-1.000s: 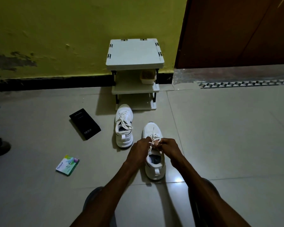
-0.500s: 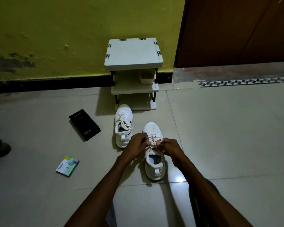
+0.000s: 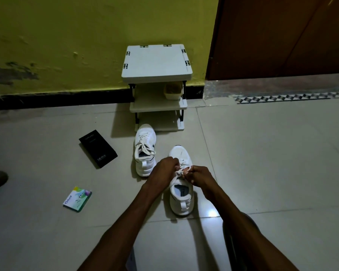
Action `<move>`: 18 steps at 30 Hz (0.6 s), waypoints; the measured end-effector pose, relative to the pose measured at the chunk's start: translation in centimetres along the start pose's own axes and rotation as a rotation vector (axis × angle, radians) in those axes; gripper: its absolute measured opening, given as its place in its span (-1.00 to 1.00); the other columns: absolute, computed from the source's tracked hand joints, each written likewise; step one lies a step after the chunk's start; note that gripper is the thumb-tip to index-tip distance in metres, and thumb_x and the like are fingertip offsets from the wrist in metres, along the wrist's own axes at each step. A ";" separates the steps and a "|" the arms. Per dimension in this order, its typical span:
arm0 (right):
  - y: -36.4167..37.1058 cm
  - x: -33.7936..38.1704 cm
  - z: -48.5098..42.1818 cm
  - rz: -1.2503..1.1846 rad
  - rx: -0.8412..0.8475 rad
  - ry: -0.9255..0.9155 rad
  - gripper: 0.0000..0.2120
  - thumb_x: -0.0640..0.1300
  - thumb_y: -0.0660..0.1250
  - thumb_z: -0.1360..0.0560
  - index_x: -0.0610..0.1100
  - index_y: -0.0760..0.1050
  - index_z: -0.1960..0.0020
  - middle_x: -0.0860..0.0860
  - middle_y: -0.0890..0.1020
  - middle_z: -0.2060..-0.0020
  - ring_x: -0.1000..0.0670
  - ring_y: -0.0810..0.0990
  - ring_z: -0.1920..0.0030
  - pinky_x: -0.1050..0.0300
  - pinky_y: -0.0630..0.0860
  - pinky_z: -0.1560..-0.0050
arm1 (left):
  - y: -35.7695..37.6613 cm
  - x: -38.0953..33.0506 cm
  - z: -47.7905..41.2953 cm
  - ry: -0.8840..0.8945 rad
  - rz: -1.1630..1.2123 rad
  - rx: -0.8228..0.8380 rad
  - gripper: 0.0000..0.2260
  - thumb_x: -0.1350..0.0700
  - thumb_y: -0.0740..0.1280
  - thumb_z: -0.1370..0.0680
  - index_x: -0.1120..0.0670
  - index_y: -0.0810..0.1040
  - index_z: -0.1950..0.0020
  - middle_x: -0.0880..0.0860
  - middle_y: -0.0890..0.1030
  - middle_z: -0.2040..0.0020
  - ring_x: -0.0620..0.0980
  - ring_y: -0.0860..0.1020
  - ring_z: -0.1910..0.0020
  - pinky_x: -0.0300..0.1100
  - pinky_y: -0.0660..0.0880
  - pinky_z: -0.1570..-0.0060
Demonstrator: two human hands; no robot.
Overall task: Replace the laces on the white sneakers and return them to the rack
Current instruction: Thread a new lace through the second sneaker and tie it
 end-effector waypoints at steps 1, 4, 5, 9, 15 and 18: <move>0.0 -0.1 -0.1 0.000 -0.003 0.002 -0.90 -0.20 0.43 -0.47 -0.18 0.65 0.22 -0.06 0.62 0.34 0.05 0.51 0.35 0.16 0.51 0.23 | -0.1 0.1 -0.1 -0.013 -0.019 -0.002 -0.86 0.09 0.32 -0.53 0.14 0.52 0.16 0.10 0.58 0.20 0.08 0.57 0.16 -0.05 0.48 0.16; 0.0 -0.3 -0.2 0.005 -0.007 0.012 -0.93 -0.20 0.44 -0.46 -0.19 0.66 0.18 -0.07 0.65 0.31 0.06 0.54 0.34 0.19 0.53 0.25 | -0.2 0.8 -0.3 -0.129 -0.022 0.068 -0.61 -0.14 0.27 -0.53 0.19 0.55 0.23 0.15 0.61 0.24 0.11 0.56 0.22 -0.02 0.44 0.20; 0.0 -0.3 -0.3 0.008 -0.007 0.012 -0.93 -0.19 0.45 -0.45 -0.19 0.67 0.17 -0.07 0.67 0.29 0.06 0.56 0.33 0.20 0.54 0.25 | -0.2 1.1 -0.4 -0.169 -0.009 0.106 -0.60 -0.16 0.31 -0.53 0.18 0.56 0.22 0.14 0.62 0.23 0.09 0.56 0.21 -0.02 0.45 0.19; 0.0 -0.4 -0.4 -0.006 0.006 0.014 -0.92 -0.20 0.44 -0.46 -0.15 0.66 0.20 -0.07 0.68 0.28 0.03 0.59 0.27 0.14 0.55 0.19 | -0.6 0.9 -0.5 -0.235 0.096 0.156 -0.54 -0.17 0.32 -0.56 0.14 0.47 0.39 0.10 0.48 0.42 -0.02 0.43 0.40 -0.09 0.30 0.32; 0.0 -0.3 -0.1 -0.028 0.048 0.004 -0.92 -0.23 0.40 -0.48 -0.17 0.68 0.13 -0.10 0.71 0.18 0.00 0.64 0.18 0.16 0.56 0.17 | -1.2 0.9 -0.3 -0.510 0.727 0.002 -0.63 -0.04 0.39 -0.54 0.10 0.50 0.41 0.06 0.54 0.39 -0.03 0.50 0.35 -0.12 0.48 0.11; -0.1 -0.3 -0.1 -0.031 0.031 0.017 -0.92 -0.23 0.41 -0.47 -0.18 0.68 0.15 -0.07 0.70 0.21 0.01 0.63 0.20 0.18 0.55 0.19 | -1.9 1.2 -0.6 -0.543 0.925 -0.073 -0.58 0.00 0.37 -0.56 0.08 0.46 0.49 0.08 0.51 0.47 0.03 0.50 0.41 -0.03 0.50 0.09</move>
Point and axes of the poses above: each hand's wrist, its own z-axis away from the middle knuckle, its own y-axis out of the palm, x = y × z, the point moved 5 cm from there along -z, towards the middle knuckle
